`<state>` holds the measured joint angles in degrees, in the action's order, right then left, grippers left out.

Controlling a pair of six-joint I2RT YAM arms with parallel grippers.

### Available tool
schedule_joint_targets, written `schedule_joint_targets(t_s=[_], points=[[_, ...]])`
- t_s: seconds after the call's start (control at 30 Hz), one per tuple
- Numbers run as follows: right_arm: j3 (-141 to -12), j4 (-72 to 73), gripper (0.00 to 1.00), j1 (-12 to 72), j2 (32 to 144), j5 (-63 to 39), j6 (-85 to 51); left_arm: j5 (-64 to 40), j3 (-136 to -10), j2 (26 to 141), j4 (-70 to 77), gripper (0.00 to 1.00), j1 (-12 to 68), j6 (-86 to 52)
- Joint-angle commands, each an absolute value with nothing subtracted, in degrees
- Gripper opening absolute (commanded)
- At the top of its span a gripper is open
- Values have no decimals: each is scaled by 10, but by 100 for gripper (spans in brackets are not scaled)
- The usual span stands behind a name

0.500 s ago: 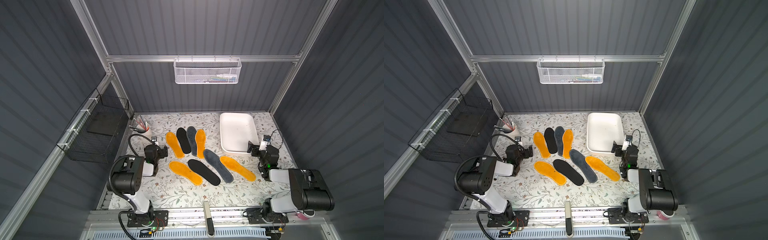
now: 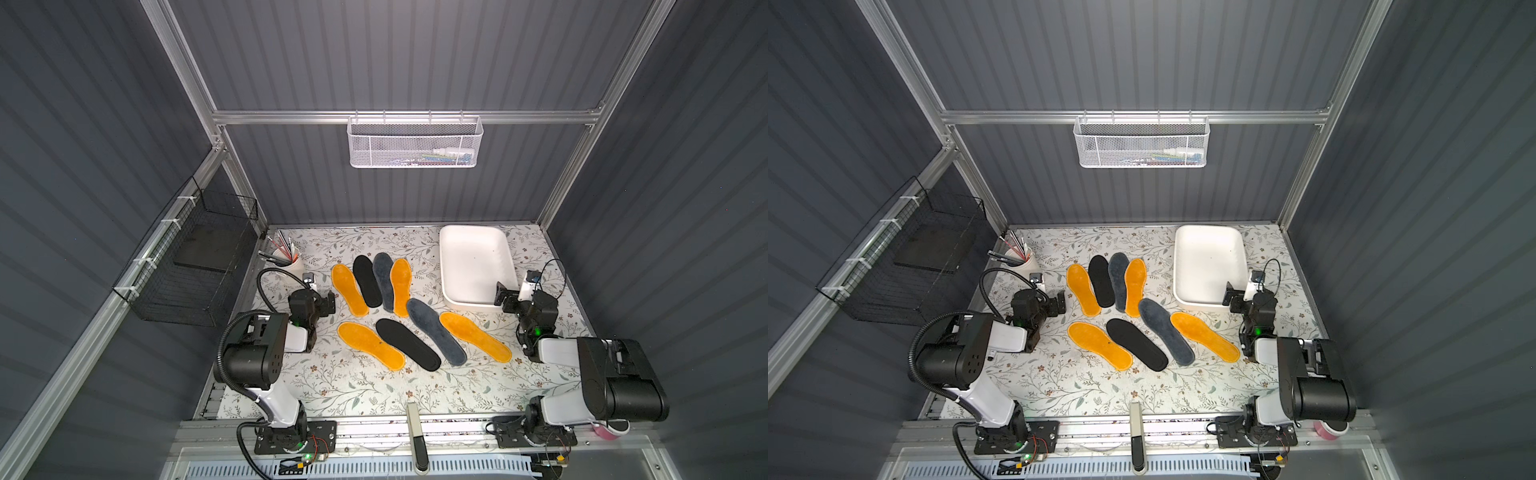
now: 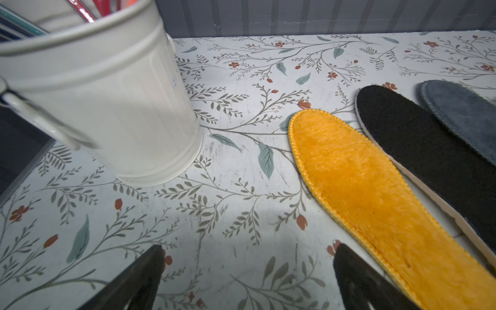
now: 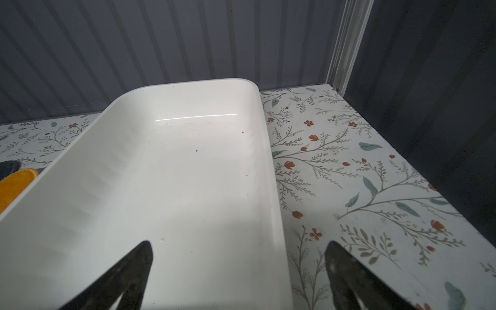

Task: Put the insoles into the storage box
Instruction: Pick up the insole from the center of the board.

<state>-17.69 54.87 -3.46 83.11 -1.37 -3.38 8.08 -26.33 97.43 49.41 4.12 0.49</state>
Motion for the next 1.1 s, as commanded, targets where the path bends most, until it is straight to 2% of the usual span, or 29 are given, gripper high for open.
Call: schedule_joint_targets(t_s=[0.0, 0.9, 1.07], points=[[-187, 561, 99, -38, 838, -19, -28, 83, -276, 983, 511, 100, 38, 13], [-183, 566, 99, -37, 836, -19, -27, 83, -271, 981, 522, 100, 38, 15], [-149, 631, 99, -38, 833, -8, -31, 118, -308, 918, 400, 100, 38, 1]])
